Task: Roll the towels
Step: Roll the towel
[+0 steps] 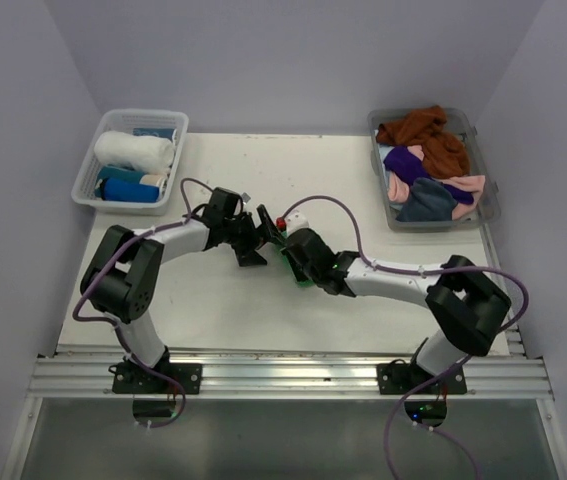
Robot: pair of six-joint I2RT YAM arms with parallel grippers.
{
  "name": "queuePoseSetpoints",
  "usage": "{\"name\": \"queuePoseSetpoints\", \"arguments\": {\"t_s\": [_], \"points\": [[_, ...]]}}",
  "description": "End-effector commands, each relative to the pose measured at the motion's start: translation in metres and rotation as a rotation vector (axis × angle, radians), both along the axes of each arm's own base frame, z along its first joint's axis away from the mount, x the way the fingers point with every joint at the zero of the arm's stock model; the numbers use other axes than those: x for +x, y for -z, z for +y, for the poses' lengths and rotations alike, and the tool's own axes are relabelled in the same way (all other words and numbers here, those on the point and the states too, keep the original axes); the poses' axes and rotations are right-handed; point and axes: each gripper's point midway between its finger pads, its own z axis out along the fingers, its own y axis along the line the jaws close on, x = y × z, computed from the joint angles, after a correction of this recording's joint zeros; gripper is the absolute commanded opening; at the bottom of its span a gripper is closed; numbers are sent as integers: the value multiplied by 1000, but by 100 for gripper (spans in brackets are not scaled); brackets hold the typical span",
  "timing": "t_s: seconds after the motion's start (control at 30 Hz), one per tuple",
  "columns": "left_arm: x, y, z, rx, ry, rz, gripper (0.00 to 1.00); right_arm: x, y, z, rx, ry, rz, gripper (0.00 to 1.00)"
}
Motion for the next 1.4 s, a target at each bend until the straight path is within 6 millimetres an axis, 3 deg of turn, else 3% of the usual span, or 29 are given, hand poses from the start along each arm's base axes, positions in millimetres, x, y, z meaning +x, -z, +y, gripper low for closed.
{"name": "queuePoseSetpoints", "arguments": {"t_s": [0.0, 0.03, 0.1, 0.13, 0.47, 0.6, 0.73, 0.77, 0.83, 0.87, 1.0, 1.07, 1.13, 1.17, 1.2, 1.27, 1.3, 1.37], "points": [[1, -14, -3, -56, 14, -41, 94, -14, -24, 38, 305, -100, 96, 11], [0, -13, -4, -58, 14, -38, 94, -10, -22, 31, 338, -81, 119, 11], [1, -14, -6, -77, 21, -45, 94, -13, -27, 38, 452, -100, 189, 11], [1, -14, -7, -81, 25, -43, 94, -9, -21, 30, 476, -75, 213, 11], [1, 0, -11, -80, 26, -7, 85, -6, -25, 29, 846, -44, 407, 10], [2, 0, -11, -79, 26, -9, 80, -8, -21, 30, 927, -25, 482, 10], [4, 1, -11, -76, 22, -12, 68, -11, -14, 28, 919, -15, 514, 10], [4, 2, -12, -75, 23, -9, 65, -12, -11, 26, 904, -3, 524, 10], [4, 2, -12, -74, 22, -6, 60, -9, -18, 23, 868, -16, 486, 28], [6, 0, -13, -75, 21, -11, 58, -11, -6, 14, 792, 12, 483, 46], [6, 1, -12, -61, 11, -4, 51, -2, -21, -14, 638, 77, 358, 69], [6, 2, -12, -57, 8, 2, 49, -5, -30, -30, 524, 80, 302, 72], [5, 4, -10, -42, 0, 7, 47, 1, -51, -33, 378, 105, 165, 78], [5, 4, -9, -37, -3, 10, 47, -4, -50, -41, 264, 94, 138, 80], [5, 5, -9, -33, -7, 11, 47, -2, -66, -32, 217, 87, 68, 80], [5, 4, -8, -34, -10, 10, 46, -4, -67, -32, 114, 70, 43, 80], [4, 5, -8, -29, -12, 16, 46, -8, -70, -17, 82, 29, 26, 80], [5, 3, -8, -28, -14, 11, 46, -7, -70, -15, -28, 16, -25, 80]]}}
